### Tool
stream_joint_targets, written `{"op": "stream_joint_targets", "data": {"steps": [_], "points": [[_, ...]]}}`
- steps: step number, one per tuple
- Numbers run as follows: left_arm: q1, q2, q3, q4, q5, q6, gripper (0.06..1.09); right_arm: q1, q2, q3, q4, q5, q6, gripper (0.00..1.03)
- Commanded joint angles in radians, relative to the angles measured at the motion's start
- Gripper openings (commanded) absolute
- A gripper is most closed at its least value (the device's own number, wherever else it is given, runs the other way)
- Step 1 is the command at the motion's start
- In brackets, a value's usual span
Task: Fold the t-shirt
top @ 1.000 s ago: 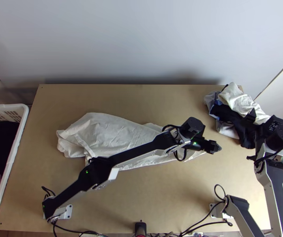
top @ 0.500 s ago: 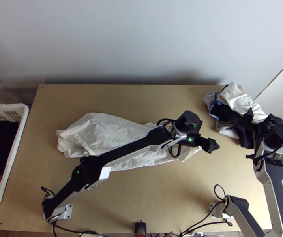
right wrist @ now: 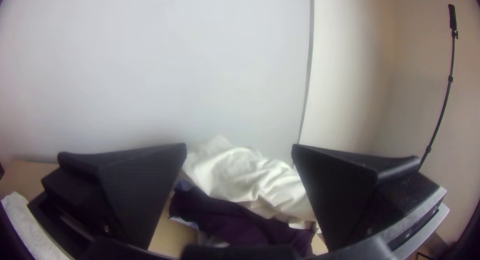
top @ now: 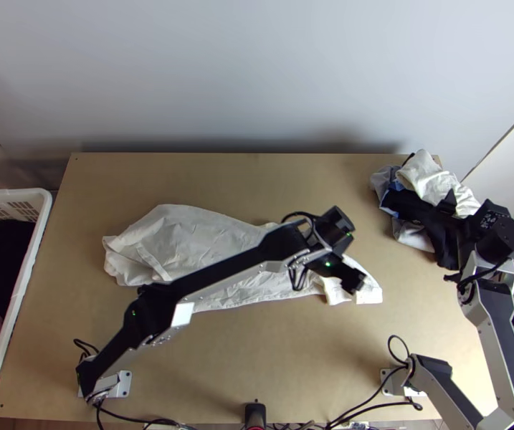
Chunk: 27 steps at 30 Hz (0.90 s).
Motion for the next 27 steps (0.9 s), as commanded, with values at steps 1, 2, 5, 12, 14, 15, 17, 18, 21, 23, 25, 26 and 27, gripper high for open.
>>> {"op": "stream_joint_targets", "data": {"steps": [1,2,5,12,14,15,17,18,21,23,25,26,27], "points": [[0.079,-0.062,-0.028,-0.138,-0.039,0.056,1.01,0.04,0.013,-0.011,0.012,0.001,0.005,0.98],[0.099,-0.076,-0.031,-0.156,-0.051,0.055,1.01,0.049,0.013,-0.017,0.012,0.001,0.002,0.98],[0.173,-0.128,-0.065,-0.211,-0.07,0.059,1.01,0.069,0.009,-0.034,-0.02,-0.001,-0.001,0.98],[0.324,-0.28,-0.224,-0.274,-0.082,0.075,1.01,0.17,-0.025,-0.132,-0.132,-0.007,-0.036,0.98],[0.335,-0.329,-0.297,-0.27,-0.084,0.075,1.01,0.188,-0.036,-0.147,-0.187,-0.028,-0.035,0.98],[0.338,-0.353,-0.333,-0.262,-0.085,0.076,1.01,0.19,-0.04,-0.149,-0.221,-0.056,-0.033,0.98],[0.338,-0.398,-0.399,-0.245,-0.09,0.076,1.01,0.19,-0.053,-0.146,-0.307,-0.123,-0.031,0.98],[0.338,-0.416,-0.422,-0.244,-0.096,0.076,1.01,0.19,-0.062,-0.144,-0.351,-0.156,-0.028,0.98],[0.34,-0.448,-0.468,-0.24,-0.11,0.076,1.01,0.19,-0.106,-0.143,-0.469,-0.239,-0.031,0.98],[0.341,-0.471,-0.498,-0.233,-0.114,0.072,1.01,0.19,-0.132,-0.147,-0.52,-0.266,-0.041,0.98],[0.343,-0.49,-0.524,-0.221,-0.114,0.067,1.01,0.19,-0.152,-0.154,-0.591,-0.291,-0.071,0.98],[0.344,-0.497,-0.536,-0.217,-0.114,0.064,1.01,0.19,-0.16,-0.158,-0.629,-0.306,-0.078,0.98],[0.346,-0.502,-0.544,-0.216,-0.116,0.062,1.01,0.193,-0.166,-0.16,-0.67,-0.328,-0.088,0.98]]}}
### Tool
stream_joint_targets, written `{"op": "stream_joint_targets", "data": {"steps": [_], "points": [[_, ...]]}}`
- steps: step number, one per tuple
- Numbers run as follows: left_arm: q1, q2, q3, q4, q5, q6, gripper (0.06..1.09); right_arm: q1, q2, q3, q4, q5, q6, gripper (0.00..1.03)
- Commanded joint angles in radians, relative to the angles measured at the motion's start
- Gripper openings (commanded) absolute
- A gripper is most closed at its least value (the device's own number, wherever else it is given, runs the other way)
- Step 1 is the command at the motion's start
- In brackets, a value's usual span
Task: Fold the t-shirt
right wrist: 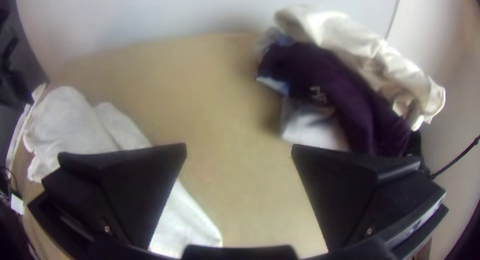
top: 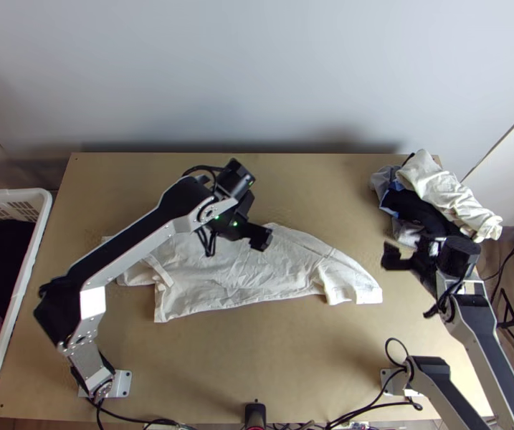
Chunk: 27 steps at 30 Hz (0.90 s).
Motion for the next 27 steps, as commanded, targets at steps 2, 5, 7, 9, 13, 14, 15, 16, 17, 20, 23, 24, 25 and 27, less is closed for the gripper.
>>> {"op": "stream_joint_targets", "data": {"steps": [2,5,7,9,13,14,15,16,17,20,23,24,25,27], "points": [[0.018,-0.084,-0.116,0.025,-0.011,-0.021,1.01,0.024,-0.073,-0.035,-0.248,-0.125,-0.052,0.98],[0.017,-0.096,-0.141,0.034,-0.023,-0.025,1.01,0.028,-0.087,-0.078,-0.248,-0.131,-0.066,0.98],[0.018,-0.106,-0.156,0.037,-0.027,-0.027,1.01,0.038,-0.085,-0.093,-0.25,-0.131,-0.069,0.98],[0.021,-0.116,-0.17,0.042,-0.027,-0.027,1.01,0.047,-0.079,-0.103,-0.248,-0.133,-0.071,0.98],[0.029,-0.129,-0.184,0.045,-0.029,-0.027,1.01,0.05,0.011,-0.107,-0.207,-0.134,-0.082,0.98],[0.031,-0.132,-0.187,0.045,-0.029,-0.027,1.01,0.056,0.028,-0.11,-0.196,-0.134,-0.086,0.98],[0.032,-0.133,-0.188,0.045,-0.03,-0.027,1.01,0.059,0.042,-0.116,-0.179,-0.134,-0.089,0.98],[0.035,-0.136,-0.19,0.045,-0.032,-0.028,1.01,0.062,0.051,-0.121,-0.166,-0.134,-0.091,0.98],[0.037,-0.138,-0.19,0.045,-0.032,-0.027,1.01,0.071,0.062,-0.124,-0.159,-0.134,-0.092,0.98],[0.044,-0.148,-0.195,0.045,-0.032,-0.027,1.01,0.085,0.099,-0.119,-0.142,-0.134,-0.095,0.98],[0.049,-0.161,-0.204,0.045,-0.032,-0.027,1.01,0.077,0.122,-0.107,-0.15,-0.136,-0.135,0.98],[0.05,-0.162,-0.21,0.045,-0.032,-0.027,1.01,0.07,0.126,-0.095,-0.17,-0.147,-0.155,0.98],[0.05,-0.167,-0.213,0.045,-0.032,-0.027,1.01,0.061,0.131,-0.081,-0.19,-0.159,-0.177,0.98],[0.05,-0.17,-0.218,0.047,-0.032,-0.028,1.01,0.045,0.132,-0.047,-0.242,-0.193,-0.22,0.98]]}}
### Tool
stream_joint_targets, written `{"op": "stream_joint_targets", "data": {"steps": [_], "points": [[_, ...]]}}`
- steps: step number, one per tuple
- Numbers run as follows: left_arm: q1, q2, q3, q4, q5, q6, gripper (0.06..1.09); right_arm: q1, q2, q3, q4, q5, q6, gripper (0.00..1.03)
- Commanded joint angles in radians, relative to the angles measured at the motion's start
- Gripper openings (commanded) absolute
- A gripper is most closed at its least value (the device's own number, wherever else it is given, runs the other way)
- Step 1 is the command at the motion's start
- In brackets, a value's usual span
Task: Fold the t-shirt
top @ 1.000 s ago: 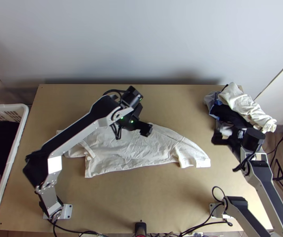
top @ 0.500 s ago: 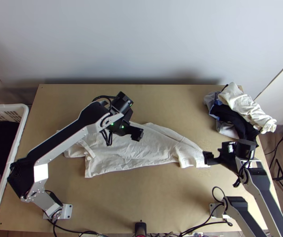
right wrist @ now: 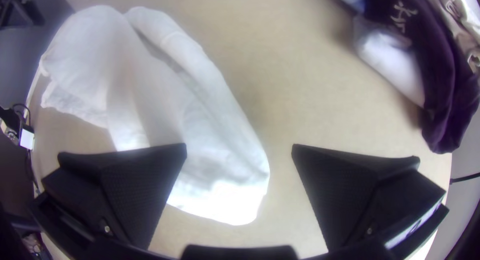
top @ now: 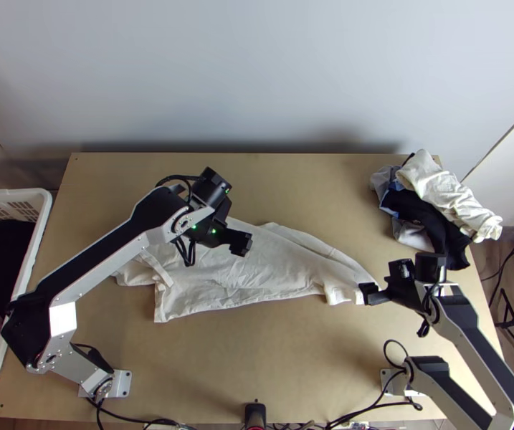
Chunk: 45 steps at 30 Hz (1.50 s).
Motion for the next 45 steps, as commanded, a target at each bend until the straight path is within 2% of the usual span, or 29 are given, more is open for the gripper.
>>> {"op": "stream_joint_targets", "data": {"steps": [1,9,14,31,36,39,41,42,45], "points": [[0.007,-0.021,-0.021,0.001,0.0,0.001,1.01,-0.024,0.039,0.07,-0.099,-0.057,-0.105,0.98],[0.004,-0.021,-0.03,0.007,0.0,0.001,1.01,-0.082,0.036,0.182,-0.266,-0.104,-0.226,0.98],[0.005,-0.02,-0.041,0.014,0.0,-0.001,1.01,-0.093,0.017,0.142,-0.341,-0.117,-0.328,0.98],[0.032,-0.035,-0.073,0.038,-0.023,-0.002,1.01,-0.091,0.032,0.045,-0.16,-0.118,-0.282,0.97],[0.038,-0.04,-0.096,0.049,-0.023,-0.002,1.01,-0.067,0.036,0.009,-0.11,-0.117,-0.267,0.9],[0.047,-0.044,-0.11,0.053,-0.023,-0.001,1.01,-0.064,0.032,0.007,-0.108,-0.117,-0.267,0.9],[0.059,-0.049,-0.119,0.055,-0.023,0.001,1.01,-0.061,0.019,0.005,-0.108,-0.117,-0.273,0.84],[0.067,-0.05,-0.122,0.055,-0.023,0.001,1.01,-0.056,0.003,0.002,-0.108,-0.117,-0.276,0.78],[0.096,-0.066,-0.136,0.055,-0.023,0.005,1.01,-0.044,-0.083,-0.01,-0.102,-0.117,-0.301,0.35]]}}
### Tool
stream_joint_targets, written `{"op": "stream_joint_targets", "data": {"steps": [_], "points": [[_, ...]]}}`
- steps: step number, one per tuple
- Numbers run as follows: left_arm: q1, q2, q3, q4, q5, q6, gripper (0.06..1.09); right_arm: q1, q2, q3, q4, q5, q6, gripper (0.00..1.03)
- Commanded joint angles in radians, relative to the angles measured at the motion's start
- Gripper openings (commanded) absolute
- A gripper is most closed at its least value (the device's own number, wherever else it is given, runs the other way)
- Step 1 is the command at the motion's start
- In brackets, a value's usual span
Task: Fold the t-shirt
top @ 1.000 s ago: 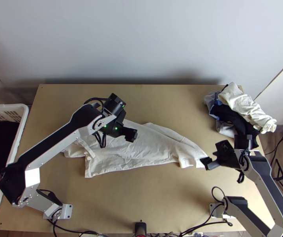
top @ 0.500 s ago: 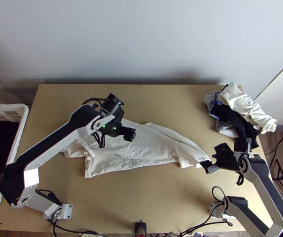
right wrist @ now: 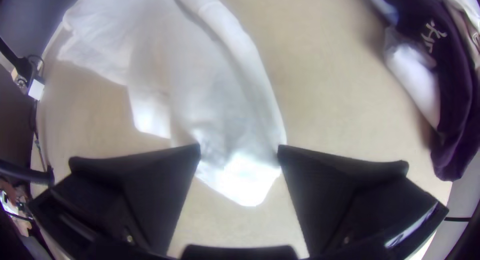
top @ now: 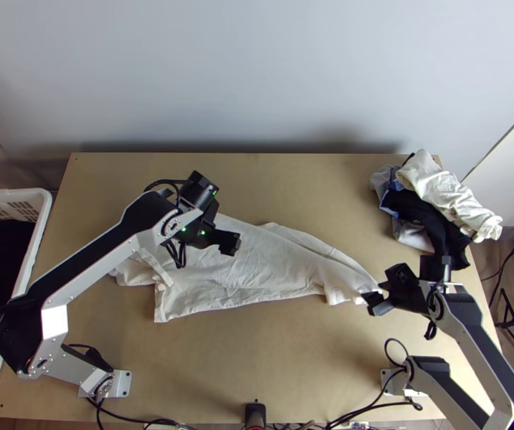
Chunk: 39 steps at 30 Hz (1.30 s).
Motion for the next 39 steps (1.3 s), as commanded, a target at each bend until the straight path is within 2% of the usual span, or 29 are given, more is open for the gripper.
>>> {"op": "stream_joint_targets", "data": {"steps": [1,2,11,19,22,27,33,39], "points": [[0.054,-0.027,-0.032,0.005,-0.001,0.007,1.01,0.034,-0.118,-0.024,0.018,0.001,-0.028,0.2],[0.071,-0.034,-0.035,0.005,-0.001,0.01,1.01,0.046,-0.14,-0.025,0.021,0.001,-0.028,0.09],[0.23,-0.13,-0.173,-0.006,0.013,0.109,1.01,0.06,-0.18,-0.048,0.041,0.001,-0.028,0.07],[0.298,-0.197,-0.366,-0.107,0.022,0.32,1.01,0.087,-0.187,-0.056,0.064,0.001,-0.001,0.07],[0.304,-0.202,-0.411,-0.161,0.048,0.372,1.01,0.091,-0.184,-0.047,0.073,0.006,0.016,0.03],[0.31,-0.294,-0.417,-0.202,0.15,0.409,1.03,0.089,-0.172,-0.033,0.092,0.01,0.035,0.03],[0.349,-0.337,-0.423,-0.261,0.15,0.441,1.03,0.081,-0.169,-0.045,0.129,0.01,0.036,0.03],[0.369,-0.384,-0.5,-0.252,0.133,0.445,1.03,0.084,-0.138,-0.027,0.165,0.012,0.052,0.03]]}}
